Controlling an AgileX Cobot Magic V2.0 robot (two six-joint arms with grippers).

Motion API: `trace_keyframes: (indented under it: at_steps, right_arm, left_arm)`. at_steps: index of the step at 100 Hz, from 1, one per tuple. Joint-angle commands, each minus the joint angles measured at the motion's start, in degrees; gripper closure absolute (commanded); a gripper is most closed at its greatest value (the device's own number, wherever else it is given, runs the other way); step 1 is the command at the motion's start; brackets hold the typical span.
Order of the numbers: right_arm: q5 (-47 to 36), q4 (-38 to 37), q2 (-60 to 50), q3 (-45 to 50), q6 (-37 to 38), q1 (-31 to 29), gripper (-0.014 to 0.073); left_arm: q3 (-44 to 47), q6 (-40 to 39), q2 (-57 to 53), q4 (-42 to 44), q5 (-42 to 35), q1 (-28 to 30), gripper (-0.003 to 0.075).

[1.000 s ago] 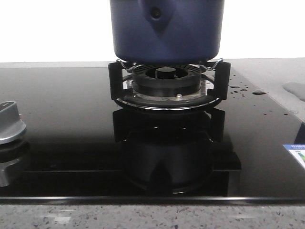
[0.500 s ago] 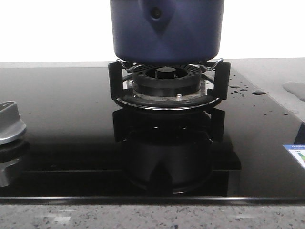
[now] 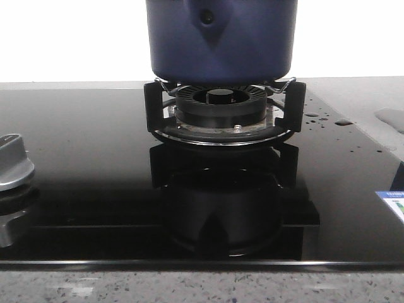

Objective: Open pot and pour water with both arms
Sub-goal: 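Grasp the blue lid knob with the left gripper and lift the lid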

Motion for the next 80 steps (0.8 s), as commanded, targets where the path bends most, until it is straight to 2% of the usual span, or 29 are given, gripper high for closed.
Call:
trace_keyframes:
  at_steps: [1, 7, 16, 22, 28, 33, 41, 56, 73, 80]
  right_arm:
    - [-10.21, 7.53, -1.25, 1.45, -0.39, -0.31, 0.0657]
    - [-11.81, 10.53, -1.14, 1.45, -0.39, -0.31, 0.0657]
    - [-12.96, 11.73, -1.14, 1.34, -0.39, -0.31, 0.0657]
    - [-14.36, 13.7, -1.14, 1.1, -0.39, -0.31, 0.0657]
    - [-14.01, 16.72, -1.14, -0.5, -0.39, -0.31, 0.0657]
    - [-11.87, 17.27, -1.14, -2.47, -0.39, -0.31, 0.0657]
    - [-1.22, 17.27, -1.03, -7.5, -0.39, -0.31, 0.0657]
    - [19.25, 17.27, 2.13, -18.6, -0.39, -0.31, 0.0657]
    - [38.04, 18.96, 9.8, -28.37, -0.39, -0.03, 0.0657]
    - [44.42, 20.92, 13.6, -31.36, -0.39, 0.54, 0.0657]
  left_arm:
    - [2.54, -0.54, -1.76, -9.08, -7.07, 0.16, 0.0741]
    - [2.54, -0.54, -1.76, -19.01, -9.75, 0.16, 0.0741]
    - [2.54, -0.54, -1.76, -27.31, -14.29, 0.16, 0.0741]
    - [2.4, -0.54, -1.76, -35.96, -16.91, 0.16, 0.0741]
    - [2.2, -0.54, -1.76, -47.46, -17.65, 0.16, 0.0741]
    - [1.97, -0.54, -1.76, -53.31, -18.15, 0.16, 0.0741]
    - [0.18, 0.09, -1.76, -52.38, -13.74, 0.04, 0.0741]
    - [-5.57, 3.37, -0.33, -45.69, 3.33, -0.21, 0.0741]
    - [-10.12, 3.89, 5.2, -45.9, 10.44, -0.31, 0.074]
    - [-12.19, 6.82, 8.3, -48.22, 14.99, -0.31, 0.074]
